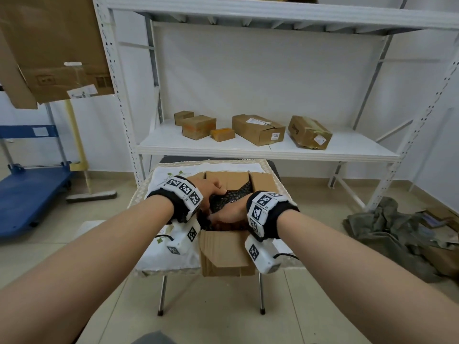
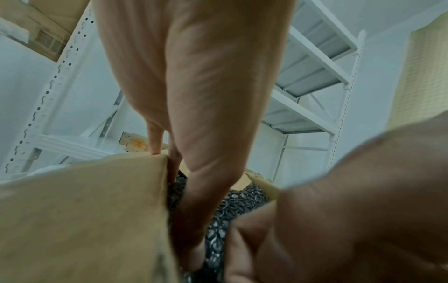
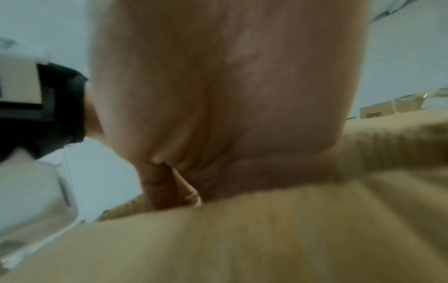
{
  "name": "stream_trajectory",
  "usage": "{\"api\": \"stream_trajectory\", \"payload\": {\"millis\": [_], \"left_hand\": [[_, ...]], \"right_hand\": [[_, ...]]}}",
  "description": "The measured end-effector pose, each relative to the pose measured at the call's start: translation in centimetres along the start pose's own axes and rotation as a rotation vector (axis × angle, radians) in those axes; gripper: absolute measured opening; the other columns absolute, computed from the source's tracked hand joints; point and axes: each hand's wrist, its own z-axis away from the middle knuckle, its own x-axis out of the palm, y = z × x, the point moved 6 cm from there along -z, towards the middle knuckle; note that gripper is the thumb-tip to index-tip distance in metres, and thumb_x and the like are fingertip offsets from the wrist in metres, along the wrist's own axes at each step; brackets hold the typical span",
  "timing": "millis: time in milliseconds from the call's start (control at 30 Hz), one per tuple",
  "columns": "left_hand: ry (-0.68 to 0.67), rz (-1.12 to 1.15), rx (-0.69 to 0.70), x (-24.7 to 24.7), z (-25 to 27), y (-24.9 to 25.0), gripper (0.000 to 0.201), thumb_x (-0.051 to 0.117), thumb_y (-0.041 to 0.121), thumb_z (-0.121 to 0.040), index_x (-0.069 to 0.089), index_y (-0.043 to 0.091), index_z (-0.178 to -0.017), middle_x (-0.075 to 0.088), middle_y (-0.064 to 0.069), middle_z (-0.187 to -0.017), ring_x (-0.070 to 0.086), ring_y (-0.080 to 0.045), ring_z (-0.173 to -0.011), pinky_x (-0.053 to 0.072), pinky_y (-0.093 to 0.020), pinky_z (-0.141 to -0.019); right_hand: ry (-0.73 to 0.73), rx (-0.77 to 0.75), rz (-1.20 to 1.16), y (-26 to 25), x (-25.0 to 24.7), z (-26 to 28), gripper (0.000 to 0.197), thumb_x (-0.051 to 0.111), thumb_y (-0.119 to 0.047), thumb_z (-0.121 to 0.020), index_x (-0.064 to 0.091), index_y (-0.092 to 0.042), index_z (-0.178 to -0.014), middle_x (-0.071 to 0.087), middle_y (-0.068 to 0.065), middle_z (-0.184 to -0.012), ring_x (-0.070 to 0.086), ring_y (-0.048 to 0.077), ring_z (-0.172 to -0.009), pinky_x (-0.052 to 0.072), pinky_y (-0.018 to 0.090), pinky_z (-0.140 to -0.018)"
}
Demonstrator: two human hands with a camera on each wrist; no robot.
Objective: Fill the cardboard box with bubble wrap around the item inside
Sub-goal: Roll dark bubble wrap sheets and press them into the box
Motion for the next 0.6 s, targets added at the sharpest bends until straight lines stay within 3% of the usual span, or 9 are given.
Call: {"api": "stream_trajectory", "payload": {"millis": [67, 100, 167, 233, 300, 400, 467, 533, 600], "left_hand": [[0.006, 0.003, 0.013, 0.3, 0.2, 0.1, 0.086, 0.068, 0.025, -0.086, 0.018, 0.030, -0.155, 0.018, 0.004, -0.158, 0.031, -0.020, -0.140, 0.034, -0.031, -0.106], [0.004, 0.018, 0.012, 0.3, 0.5, 0.1, 0.085, 0.065, 0.025, -0.087, 0.015, 0.031, -0.155, 0.013, 0.005, -0.161, 0.027, -0.020, -0.143, 0.033, -0.032, -0.110], [0.009, 0.072, 0.018, 0.0, 1.0, -0.1, 0.079, 0.059, 0.027, -0.090, 0.015, 0.030, -0.155, 0.009, 0.005, -0.163, 0.022, -0.019, -0.146, 0.028, -0.037, -0.116], [0.029, 0.174, 0.043, -0.4, 1.5, -0.2, 0.063, 0.051, 0.033, -0.095, 0.026, 0.027, -0.153, 0.018, 0.000, -0.162, 0.026, -0.022, -0.145, 0.026, -0.039, -0.116], [0.066, 0.237, 0.070, -0.6, 2.2, 0.0, 0.064, 0.038, 0.056, -0.094, 0.038, 0.022, -0.148, 0.030, -0.004, -0.157, 0.034, -0.025, -0.141, 0.027, -0.039, -0.115], [0.103, 0.289, 0.052, -0.1, 2.4, 0.0, 0.072, 0.028, 0.067, -0.093, 0.036, 0.023, -0.149, 0.025, -0.001, -0.160, 0.028, -0.025, -0.145, 0.020, -0.041, -0.119], [0.114, 0.350, 0.037, 0.1, 2.2, -0.1, 0.065, 0.023, 0.058, -0.099, 0.036, 0.020, -0.150, 0.026, -0.002, -0.159, 0.027, -0.024, -0.145, 0.018, -0.042, -0.119], [0.110, 0.430, 0.000, -0.2, 2.3, -0.1, 0.064, 0.020, 0.057, -0.100, 0.037, 0.019, -0.149, 0.033, -0.004, -0.157, 0.030, -0.023, -0.143, 0.018, -0.041, -0.118], [0.109, 0.530, -0.040, -0.5, 2.0, -0.4, 0.066, 0.017, 0.062, -0.098, 0.038, 0.024, -0.149, 0.033, -0.001, -0.156, 0.030, -0.023, -0.144, 0.016, -0.041, -0.120]], "right_hand": [[-0.041, 0.021, -0.070, -0.4, 0.1, 0.8, 0.039, 0.038, -0.029, -0.105, 0.053, -0.012, -0.074, 0.046, 0.004, -0.074, 0.039, 0.017, -0.059, 0.040, 0.021, -0.054], [-0.048, -0.009, -0.056, -0.8, -0.2, 1.6, 0.039, 0.038, -0.032, -0.106, 0.048, -0.013, -0.072, 0.043, 0.003, -0.072, 0.037, 0.016, -0.059, 0.035, 0.022, -0.054], [-0.001, -0.100, -0.013, -1.3, -1.1, 3.2, 0.033, 0.045, -0.038, -0.103, 0.049, -0.010, -0.087, 0.047, 0.007, -0.085, 0.042, 0.021, -0.076, 0.032, 0.025, -0.065], [0.081, -0.228, -0.001, -1.3, -1.7, 5.4, 0.033, 0.059, -0.043, -0.096, 0.049, -0.011, -0.100, 0.053, 0.007, -0.095, 0.047, 0.021, -0.085, 0.037, 0.028, -0.071], [0.117, -0.284, -0.061, -0.6, -1.3, 7.4, 0.048, 0.071, -0.048, -0.086, 0.046, -0.018, -0.114, 0.064, -0.001, -0.115, 0.060, 0.020, -0.099, 0.047, 0.030, -0.088], [0.140, -0.316, 0.124, 0.4, 1.0, 9.1, 0.100, 0.083, -0.052, -0.069, 0.023, -0.033, -0.146, 0.037, 0.000, -0.151, 0.042, 0.020, -0.133, 0.037, 0.041, -0.112], [0.207, -0.316, 0.375, 0.7, 2.4, 9.7, 0.118, 0.086, -0.047, -0.065, 0.008, -0.039, -0.152, 0.027, 0.001, -0.151, 0.033, 0.020, -0.135, 0.035, 0.044, -0.112], [0.289, -0.314, 0.419, 1.1, 2.5, 9.9, 0.105, 0.082, -0.036, -0.071, 0.013, -0.038, -0.151, 0.033, 0.000, -0.139, 0.040, 0.019, -0.124, 0.043, 0.041, -0.102], [0.307, -0.316, 0.271, 1.5, 1.4, 10.2, 0.073, 0.072, -0.030, -0.081, 0.034, -0.031, -0.143, 0.044, -0.001, -0.126, 0.050, 0.017, -0.112, 0.049, 0.036, -0.094]]}}
